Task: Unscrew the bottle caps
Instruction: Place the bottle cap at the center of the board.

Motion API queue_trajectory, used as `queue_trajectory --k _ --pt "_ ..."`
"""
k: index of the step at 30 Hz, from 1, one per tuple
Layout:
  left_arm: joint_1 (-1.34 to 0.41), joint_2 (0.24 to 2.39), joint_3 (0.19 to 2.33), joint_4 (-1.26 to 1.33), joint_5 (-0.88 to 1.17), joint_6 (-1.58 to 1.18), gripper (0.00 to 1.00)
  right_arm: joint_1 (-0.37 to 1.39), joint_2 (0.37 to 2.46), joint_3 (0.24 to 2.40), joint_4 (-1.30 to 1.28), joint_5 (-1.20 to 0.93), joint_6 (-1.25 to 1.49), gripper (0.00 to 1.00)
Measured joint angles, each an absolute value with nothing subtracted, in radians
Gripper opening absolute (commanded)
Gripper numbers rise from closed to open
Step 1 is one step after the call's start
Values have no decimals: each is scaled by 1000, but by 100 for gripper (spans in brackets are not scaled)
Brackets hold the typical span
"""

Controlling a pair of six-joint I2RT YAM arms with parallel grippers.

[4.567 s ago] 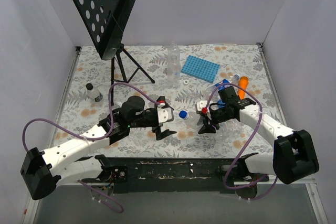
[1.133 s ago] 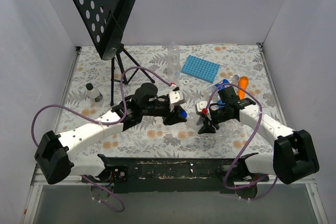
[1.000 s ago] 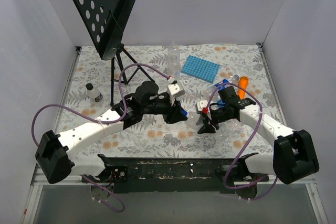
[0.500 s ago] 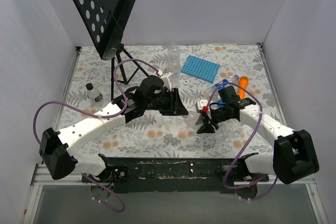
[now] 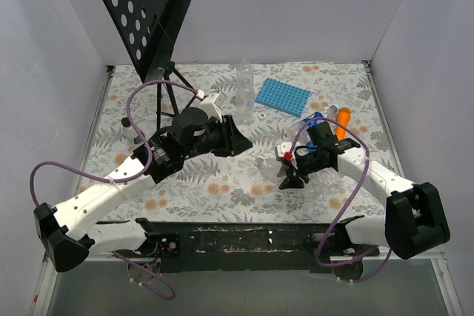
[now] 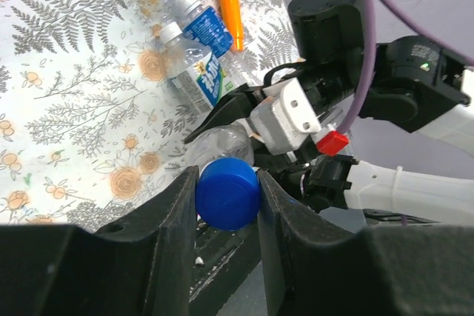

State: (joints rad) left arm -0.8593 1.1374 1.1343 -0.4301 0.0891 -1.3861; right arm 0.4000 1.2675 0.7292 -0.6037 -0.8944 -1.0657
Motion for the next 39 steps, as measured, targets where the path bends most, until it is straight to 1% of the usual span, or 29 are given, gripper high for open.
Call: queue_trajectory --k 4,11,13,14,15,22,23,25,27,31,33,38,39 --pt "-859 1107 1063 -414 68 -1353 0 400 1268 729 -604 -893 -1069 6" --pt "-859 1117 905 -405 -48 -1206 0 400 1272 729 -604 -896 -1065 6" --pt "-854 1160 896 -385 -97 -1157 1 400 1272 729 -603 -897 -1054 6" --pt "-852 1182 896 -372 -115 -1140 5 400 1272 729 -603 -898 -1051 6" --pt "-849 1216 896 -354 -139 -1119 7 400 1272 729 -603 -900 -1048 6" --pt "-780 1499 903 -254 -239 -1035 7 391 1272 729 -601 -902 -1027 6" --pt "-763 1532 909 -247 -245 -1033 8 390 1272 729 -601 -904 -1025 6" --pt "-727 1585 923 -227 -249 -1031 14 387 1272 729 -601 -905 -1023 6" --pt "-699 1624 939 -206 -248 -1032 23 387 1272 729 -600 -908 -1023 6" --pt "-657 1690 988 -176 -245 -1033 44 387 1272 729 -600 -911 -1022 6" --pt "-648 1712 1008 -170 -240 -1034 53 387 1272 729 -600 -913 -1022 6" --pt "-636 1736 1033 -179 -212 -1040 68 387 1272 729 -600 -916 -1020 6" --pt "-636 1736 1038 -183 -202 -1041 72 387 1272 729 -600 -916 -1020 6"
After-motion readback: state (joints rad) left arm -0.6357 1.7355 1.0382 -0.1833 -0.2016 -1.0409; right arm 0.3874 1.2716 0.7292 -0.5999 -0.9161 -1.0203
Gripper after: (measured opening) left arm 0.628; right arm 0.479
